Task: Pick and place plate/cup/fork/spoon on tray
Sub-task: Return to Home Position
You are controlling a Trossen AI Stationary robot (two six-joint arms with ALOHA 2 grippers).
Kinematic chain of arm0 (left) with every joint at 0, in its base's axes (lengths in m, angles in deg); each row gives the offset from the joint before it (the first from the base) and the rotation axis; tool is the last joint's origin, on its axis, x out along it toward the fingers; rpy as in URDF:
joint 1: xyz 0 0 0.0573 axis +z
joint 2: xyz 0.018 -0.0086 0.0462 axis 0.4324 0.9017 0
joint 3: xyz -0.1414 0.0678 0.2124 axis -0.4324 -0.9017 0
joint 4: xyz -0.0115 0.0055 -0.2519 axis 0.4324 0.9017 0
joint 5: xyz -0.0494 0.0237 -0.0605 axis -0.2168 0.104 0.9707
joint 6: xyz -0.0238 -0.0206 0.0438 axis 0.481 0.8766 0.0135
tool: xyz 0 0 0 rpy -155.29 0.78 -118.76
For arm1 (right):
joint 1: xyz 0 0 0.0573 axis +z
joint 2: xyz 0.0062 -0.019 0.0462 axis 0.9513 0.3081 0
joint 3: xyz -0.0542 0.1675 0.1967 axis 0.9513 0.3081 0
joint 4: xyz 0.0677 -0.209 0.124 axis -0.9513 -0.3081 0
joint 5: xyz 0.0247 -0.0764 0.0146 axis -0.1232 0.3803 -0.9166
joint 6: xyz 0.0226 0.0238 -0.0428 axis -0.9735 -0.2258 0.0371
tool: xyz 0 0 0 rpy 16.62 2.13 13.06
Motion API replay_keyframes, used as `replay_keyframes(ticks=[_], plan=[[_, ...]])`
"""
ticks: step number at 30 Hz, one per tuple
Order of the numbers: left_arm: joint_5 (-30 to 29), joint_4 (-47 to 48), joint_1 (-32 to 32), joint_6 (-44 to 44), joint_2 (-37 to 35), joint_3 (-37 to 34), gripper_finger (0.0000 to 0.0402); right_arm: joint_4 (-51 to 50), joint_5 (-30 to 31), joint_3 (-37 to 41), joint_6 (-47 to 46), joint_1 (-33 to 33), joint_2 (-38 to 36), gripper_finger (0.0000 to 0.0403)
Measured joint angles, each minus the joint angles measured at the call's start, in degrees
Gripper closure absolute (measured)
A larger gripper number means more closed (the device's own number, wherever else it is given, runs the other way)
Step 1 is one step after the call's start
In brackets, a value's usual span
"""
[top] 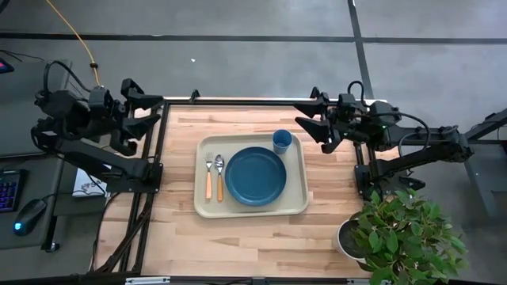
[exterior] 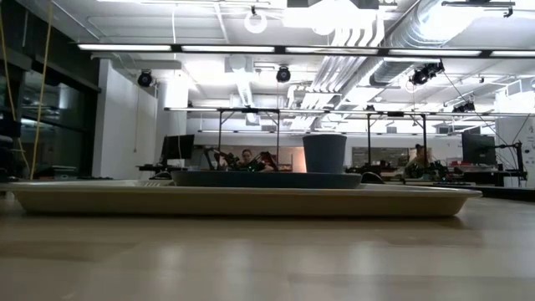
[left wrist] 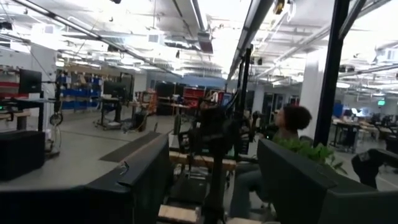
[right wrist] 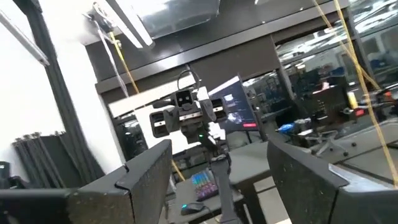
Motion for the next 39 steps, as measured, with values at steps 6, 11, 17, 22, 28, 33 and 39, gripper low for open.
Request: replay_keyframes(ticks=[6, 11, 17, 22, 28, 33, 39], plan=[[0.4, 4.2, 0.0, 2.0, -3.5, -1.0, 0.0173, -0.1, 1.8, 0.0, 0.6, 0.0, 0.0, 0.0148], [4.7, 0.5, 0.0, 2.3, -6.0, -6.4, 0.0173, -0.2, 1.8, 0.0, 0.6, 0.0, 0.0, 0.0148], [4.9, -6.8, 0.0, 2.1, -8.2, -14.4, 0.0173, -0.2, 2.6, 0.0, 0.6, 0.0, 0.0, 0.0148], [4.8, -7.9, 0.0, -0.1, -10.7, -15.4, 0.0173, -1.3, 4.2, 0.0, 0.2, 0.0, 0.0, 0.0148], [4.4, -8.4, 0.0, -0.9, -14.4, -15.3, 0.0173, -3.1, 4.3, 0.0, 0.1, 0.0, 0.0, 0.0148], [5.5, -10.1, 0.1, 1.8, -14.2, -16.6, 0.0173, -3.6, 4.3, 0.0, 0.1, 0.0, 0.0, 0.0148], [7.1, -17.8, 0.1, 4.0, -12.6, -23.9, 0.0173, -3.6, 4.3, 0.0, 0.1, 0.0, 0.0, 0.0148]])
